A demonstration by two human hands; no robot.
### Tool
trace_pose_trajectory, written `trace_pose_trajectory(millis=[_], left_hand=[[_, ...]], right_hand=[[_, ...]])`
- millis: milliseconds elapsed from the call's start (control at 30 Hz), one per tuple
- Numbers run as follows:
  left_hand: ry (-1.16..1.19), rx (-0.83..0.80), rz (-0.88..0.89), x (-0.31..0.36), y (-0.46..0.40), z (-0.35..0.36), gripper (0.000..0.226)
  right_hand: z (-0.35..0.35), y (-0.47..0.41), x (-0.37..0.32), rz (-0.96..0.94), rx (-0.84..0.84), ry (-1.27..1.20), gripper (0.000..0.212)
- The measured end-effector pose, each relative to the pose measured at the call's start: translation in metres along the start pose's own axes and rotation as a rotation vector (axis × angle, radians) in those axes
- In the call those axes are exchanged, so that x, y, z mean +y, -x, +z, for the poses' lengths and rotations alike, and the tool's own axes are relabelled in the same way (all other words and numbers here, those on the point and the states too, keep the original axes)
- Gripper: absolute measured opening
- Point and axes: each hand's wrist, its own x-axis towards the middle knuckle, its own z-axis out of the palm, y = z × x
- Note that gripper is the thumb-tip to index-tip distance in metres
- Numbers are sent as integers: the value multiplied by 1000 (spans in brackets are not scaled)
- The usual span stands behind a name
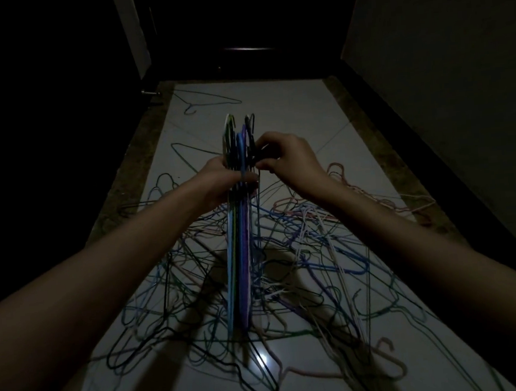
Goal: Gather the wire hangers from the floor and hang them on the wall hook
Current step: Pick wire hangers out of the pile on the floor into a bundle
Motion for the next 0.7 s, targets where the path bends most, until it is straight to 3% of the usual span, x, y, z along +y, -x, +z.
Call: trace_pose_trajectory(millis=[333, 500, 700], left_hand=[[120, 5, 24, 3, 1, 5, 37], [94, 78, 52, -1, -5, 5, 46], [210, 138, 55, -7, -12, 4, 38]], right_hand=[[3, -7, 0, -23, 67, 76, 21], [5, -5, -1, -16, 60, 12, 14], [4, 0, -4, 11, -7, -107, 18]])
